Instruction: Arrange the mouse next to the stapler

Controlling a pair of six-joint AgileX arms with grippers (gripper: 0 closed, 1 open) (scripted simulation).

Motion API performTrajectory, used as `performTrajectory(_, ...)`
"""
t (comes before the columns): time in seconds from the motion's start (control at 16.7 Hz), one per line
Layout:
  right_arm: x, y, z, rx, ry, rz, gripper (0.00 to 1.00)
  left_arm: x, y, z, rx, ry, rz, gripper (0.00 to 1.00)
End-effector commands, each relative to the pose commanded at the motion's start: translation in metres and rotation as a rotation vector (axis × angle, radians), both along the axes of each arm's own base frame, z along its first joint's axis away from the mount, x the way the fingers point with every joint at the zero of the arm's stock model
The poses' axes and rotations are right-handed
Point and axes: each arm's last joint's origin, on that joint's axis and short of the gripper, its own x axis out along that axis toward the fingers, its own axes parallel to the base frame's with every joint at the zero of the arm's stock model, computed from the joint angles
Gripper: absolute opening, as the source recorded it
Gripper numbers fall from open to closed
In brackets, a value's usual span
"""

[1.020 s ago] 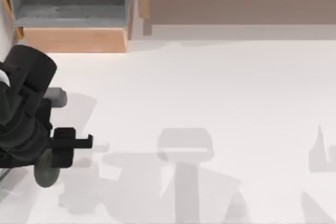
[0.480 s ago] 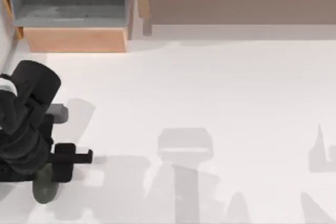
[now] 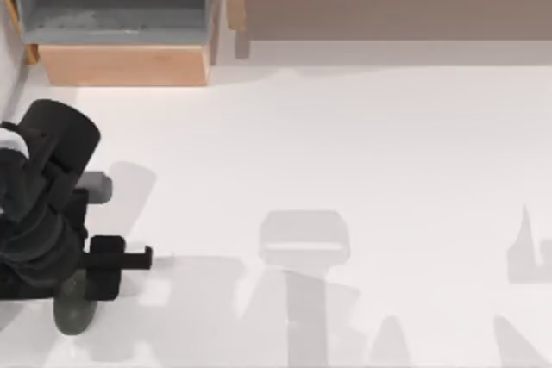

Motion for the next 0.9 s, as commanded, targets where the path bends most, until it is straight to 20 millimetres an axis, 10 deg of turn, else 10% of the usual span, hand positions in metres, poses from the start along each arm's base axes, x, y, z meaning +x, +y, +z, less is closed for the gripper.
performTrajectory(0.54,0.0,0.0,0.0,0.0,0.0,0.0,1.0,0.0,0.0,0.0,0.0,0.0,0.0,0.98)
performTrajectory(0.9,0.0,0.0,0.0,0.0,0.0,0.0,1.0,0.0,0.0,0.0,0.0,0.0,0.0,1.0)
